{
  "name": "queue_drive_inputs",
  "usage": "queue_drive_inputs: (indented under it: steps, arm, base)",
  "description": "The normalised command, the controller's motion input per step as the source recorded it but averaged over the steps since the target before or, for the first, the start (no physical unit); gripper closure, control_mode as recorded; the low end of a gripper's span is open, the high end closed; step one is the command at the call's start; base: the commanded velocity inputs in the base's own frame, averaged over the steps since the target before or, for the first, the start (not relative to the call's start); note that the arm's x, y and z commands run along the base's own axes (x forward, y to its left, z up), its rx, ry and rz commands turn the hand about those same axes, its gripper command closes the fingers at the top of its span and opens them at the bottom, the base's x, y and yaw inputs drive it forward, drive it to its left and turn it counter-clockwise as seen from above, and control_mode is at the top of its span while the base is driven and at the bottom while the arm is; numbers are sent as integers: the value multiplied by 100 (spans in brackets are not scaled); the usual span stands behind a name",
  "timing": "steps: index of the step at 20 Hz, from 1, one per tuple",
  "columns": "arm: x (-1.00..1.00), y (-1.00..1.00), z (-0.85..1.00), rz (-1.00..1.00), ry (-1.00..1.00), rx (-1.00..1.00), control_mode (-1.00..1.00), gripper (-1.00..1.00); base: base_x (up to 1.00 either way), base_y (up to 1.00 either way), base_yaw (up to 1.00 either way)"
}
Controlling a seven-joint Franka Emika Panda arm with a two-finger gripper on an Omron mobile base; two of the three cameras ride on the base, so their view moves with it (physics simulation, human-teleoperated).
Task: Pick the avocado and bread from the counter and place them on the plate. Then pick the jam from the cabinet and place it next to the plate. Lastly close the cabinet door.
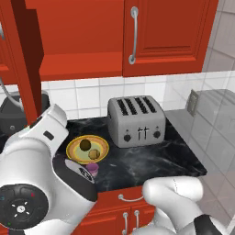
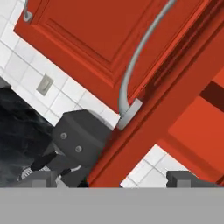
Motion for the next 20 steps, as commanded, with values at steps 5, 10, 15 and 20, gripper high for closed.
queue_drive_inputs:
  steps: [5, 10, 15, 20]
  arm:
    - [46, 56, -28, -7, -9, -7, -100, -100]
    - [33, 60, -23, -8, -12, -8, -100, -100]
    - [36, 41, -1, -13, -14, -7, -100, -100]
    - [42, 3, 0, -15, -10, -5, -100, -100]
  base:
    - [0, 0, 0]
    - [0, 0, 0]
    - [0, 0, 0]
    - [0, 0, 0]
